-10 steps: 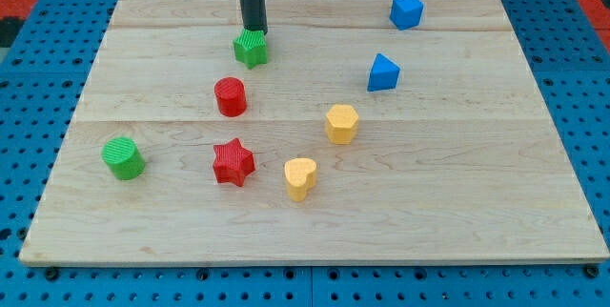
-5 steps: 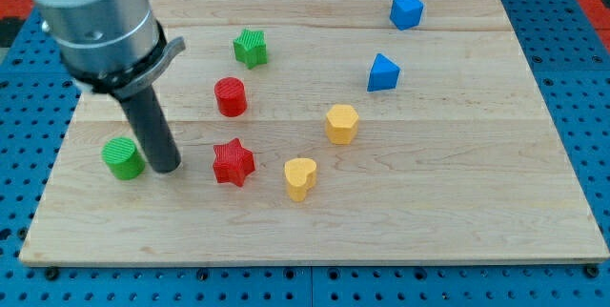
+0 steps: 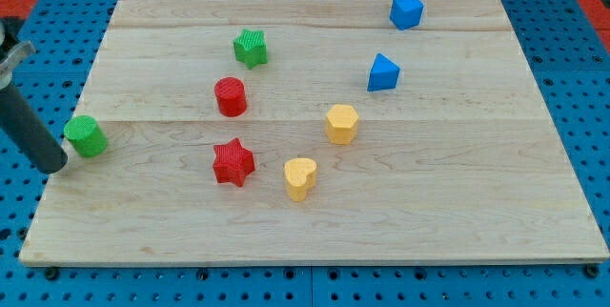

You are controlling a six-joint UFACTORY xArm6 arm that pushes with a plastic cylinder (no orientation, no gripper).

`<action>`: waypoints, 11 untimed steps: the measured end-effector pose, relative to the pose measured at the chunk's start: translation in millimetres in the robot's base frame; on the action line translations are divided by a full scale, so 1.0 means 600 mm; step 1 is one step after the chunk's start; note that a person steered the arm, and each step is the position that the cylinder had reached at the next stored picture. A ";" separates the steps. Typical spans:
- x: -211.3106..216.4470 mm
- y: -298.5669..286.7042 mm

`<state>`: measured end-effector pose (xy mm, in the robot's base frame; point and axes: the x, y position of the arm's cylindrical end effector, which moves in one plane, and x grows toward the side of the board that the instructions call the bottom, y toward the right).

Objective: Slide green circle towards top center

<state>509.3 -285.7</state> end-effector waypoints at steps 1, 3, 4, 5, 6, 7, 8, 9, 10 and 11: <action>-0.014 0.000; -0.049 0.029; -0.085 0.097; -0.084 0.111; -0.100 0.139; -0.210 0.129; -0.245 0.135; -0.239 0.135; -0.221 0.165; -0.306 0.173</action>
<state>325.8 -182.0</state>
